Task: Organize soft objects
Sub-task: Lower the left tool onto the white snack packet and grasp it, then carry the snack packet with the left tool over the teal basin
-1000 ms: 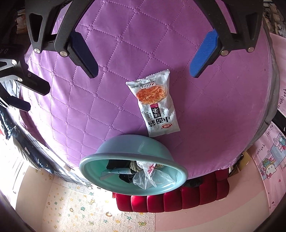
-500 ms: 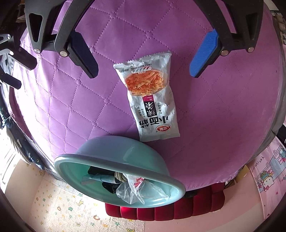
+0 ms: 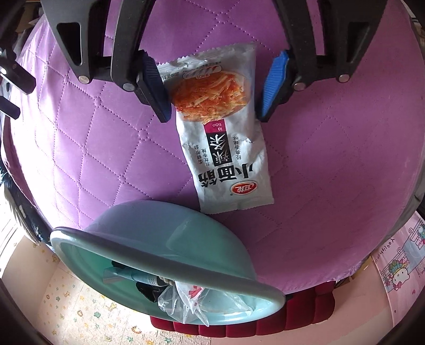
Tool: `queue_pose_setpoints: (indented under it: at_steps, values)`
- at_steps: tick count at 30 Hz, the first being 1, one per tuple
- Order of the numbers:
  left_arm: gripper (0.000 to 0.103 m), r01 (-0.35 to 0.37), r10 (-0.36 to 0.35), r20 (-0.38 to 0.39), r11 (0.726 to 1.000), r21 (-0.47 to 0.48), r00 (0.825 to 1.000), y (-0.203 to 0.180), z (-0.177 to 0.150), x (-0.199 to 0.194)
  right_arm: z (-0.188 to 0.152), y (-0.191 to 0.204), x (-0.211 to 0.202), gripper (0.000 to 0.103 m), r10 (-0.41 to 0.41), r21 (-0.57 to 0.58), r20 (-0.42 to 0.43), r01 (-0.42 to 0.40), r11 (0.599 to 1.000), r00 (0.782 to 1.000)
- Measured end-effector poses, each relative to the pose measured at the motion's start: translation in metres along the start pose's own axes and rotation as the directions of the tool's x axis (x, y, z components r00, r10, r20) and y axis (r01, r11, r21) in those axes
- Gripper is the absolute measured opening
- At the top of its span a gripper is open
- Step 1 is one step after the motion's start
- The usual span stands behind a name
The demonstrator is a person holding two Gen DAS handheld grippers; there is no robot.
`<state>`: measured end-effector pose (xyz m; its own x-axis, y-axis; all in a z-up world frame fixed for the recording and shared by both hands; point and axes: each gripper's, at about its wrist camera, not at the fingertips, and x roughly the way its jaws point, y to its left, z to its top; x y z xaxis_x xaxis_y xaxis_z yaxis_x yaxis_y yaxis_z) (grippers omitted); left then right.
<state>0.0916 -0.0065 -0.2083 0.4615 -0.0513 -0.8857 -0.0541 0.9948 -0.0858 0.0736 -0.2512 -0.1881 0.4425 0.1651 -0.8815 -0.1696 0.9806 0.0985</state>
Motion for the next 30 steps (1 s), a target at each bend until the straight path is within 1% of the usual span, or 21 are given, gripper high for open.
queue_pose_setpoints:
  at_steps: [2, 3, 4, 9, 13, 14, 18, 21, 27, 30]
  values:
    - [0.062, 0.025, -0.025, 0.008, 1.0, 0.004, 1.0, 0.003, 0.0, -0.002, 0.0, -0.003, 0.0, 0.103, -0.009, 0.01, -0.006, 0.009, 1.0, 1.0]
    - [0.06, 0.028, -0.028, 0.015, 1.0, 0.009, 0.999, 0.004, 0.0, -0.003, 0.0, -0.006, 0.0, 0.103, -0.012, 0.015, -0.008, 0.012, 1.0, 1.0]
    - [0.054, 0.024, -0.024, 0.021, 1.0, 0.013, 0.999, 0.005, 0.001, -0.004, 0.0, -0.008, 0.0, 0.103, -0.014, 0.021, -0.011, 0.014, 1.0, 1.0]
    - [0.043, 0.06, -0.06, 0.022, 0.998, 0.012, 0.998, 0.017, -0.001, -0.015, -0.001, -0.015, -0.004, 0.103, -0.02, 0.038, -0.015, 0.02, 0.999, 1.0]
    - [0.041, 0.087, -0.087, 0.015, 0.996, 0.015, 0.996, 0.028, -0.007, -0.026, 0.0, -0.02, -0.005, 0.103, -0.03, 0.052, -0.017, 0.031, 0.998, 0.999]
    - [0.04, 0.089, -0.09, 0.014, 0.996, 0.019, 0.996, 0.034, -0.002, -0.027, 0.0, -0.02, -0.006, 0.103, -0.029, 0.053, -0.016, 0.03, 0.998, 0.999]
    - [0.039, 0.093, -0.094, 0.022, 0.996, 0.012, 0.995, 0.045, -0.001, -0.039, 0.006, -0.018, -0.006, 0.103, -0.021, 0.053, -0.014, 0.022, 0.998, 1.0]
    - [0.039, 0.086, -0.087, 0.025, 0.996, 0.009, 0.996, 0.038, -0.005, -0.05, 0.008, -0.013, -0.005, 0.103, -0.017, 0.047, -0.014, 0.017, 0.999, 1.0]
    - [0.039, 0.09, -0.09, 0.023, 0.996, -0.005, 0.996, 0.042, -0.005, -0.067, 0.019, -0.009, -0.006, 0.103, -0.016, 0.034, -0.012, 0.016, 0.999, 1.0]
    - [0.039, 0.09, -0.09, 0.024, 0.996, -0.004, 0.996, 0.04, 0.001, -0.072, 0.026, -0.007, -0.008, 0.103, -0.017, 0.023, -0.004, 0.017, 1.0, 1.0]
